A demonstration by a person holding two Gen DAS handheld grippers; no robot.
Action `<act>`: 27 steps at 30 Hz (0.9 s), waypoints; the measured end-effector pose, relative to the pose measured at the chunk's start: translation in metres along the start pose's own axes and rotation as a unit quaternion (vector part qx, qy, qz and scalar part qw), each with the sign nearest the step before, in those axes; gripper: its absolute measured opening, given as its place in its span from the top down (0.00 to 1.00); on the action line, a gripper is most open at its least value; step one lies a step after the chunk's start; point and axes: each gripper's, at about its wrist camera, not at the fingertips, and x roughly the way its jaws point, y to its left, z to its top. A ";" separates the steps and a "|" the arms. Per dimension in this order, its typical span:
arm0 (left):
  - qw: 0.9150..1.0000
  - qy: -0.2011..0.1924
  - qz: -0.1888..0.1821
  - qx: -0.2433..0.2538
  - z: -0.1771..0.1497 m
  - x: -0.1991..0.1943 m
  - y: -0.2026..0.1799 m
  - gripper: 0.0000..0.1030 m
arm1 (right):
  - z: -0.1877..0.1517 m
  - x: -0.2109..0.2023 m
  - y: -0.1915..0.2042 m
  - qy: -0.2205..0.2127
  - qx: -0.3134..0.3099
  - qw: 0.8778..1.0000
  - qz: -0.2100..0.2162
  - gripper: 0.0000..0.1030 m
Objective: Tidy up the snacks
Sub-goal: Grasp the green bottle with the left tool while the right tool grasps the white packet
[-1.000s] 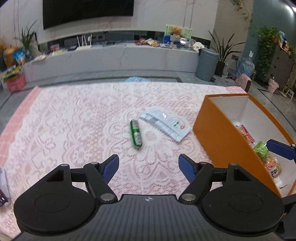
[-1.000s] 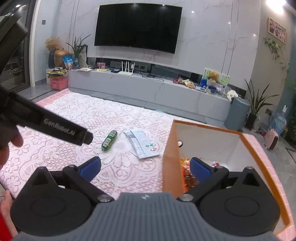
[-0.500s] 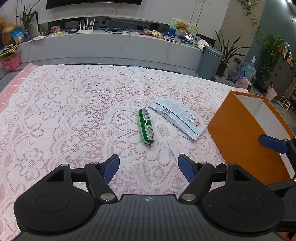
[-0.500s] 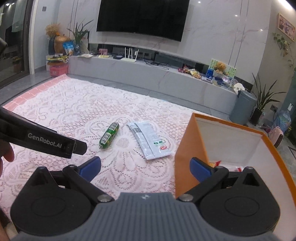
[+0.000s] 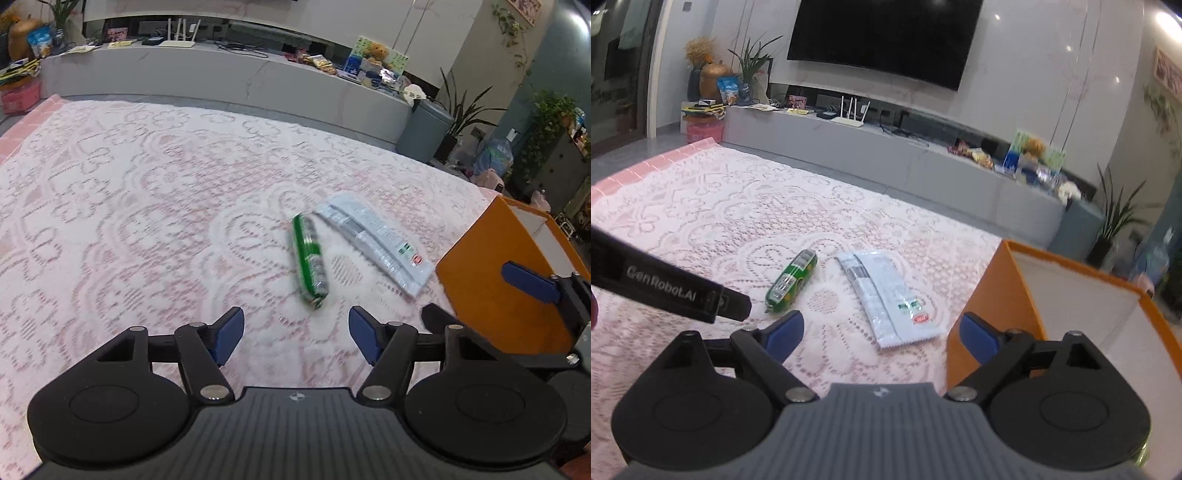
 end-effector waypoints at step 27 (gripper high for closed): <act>0.999 -0.010 0.019 0.026 0.021 0.058 -0.017 0.74 | -0.005 0.049 0.011 0.010 0.005 1.000 -0.023 0.33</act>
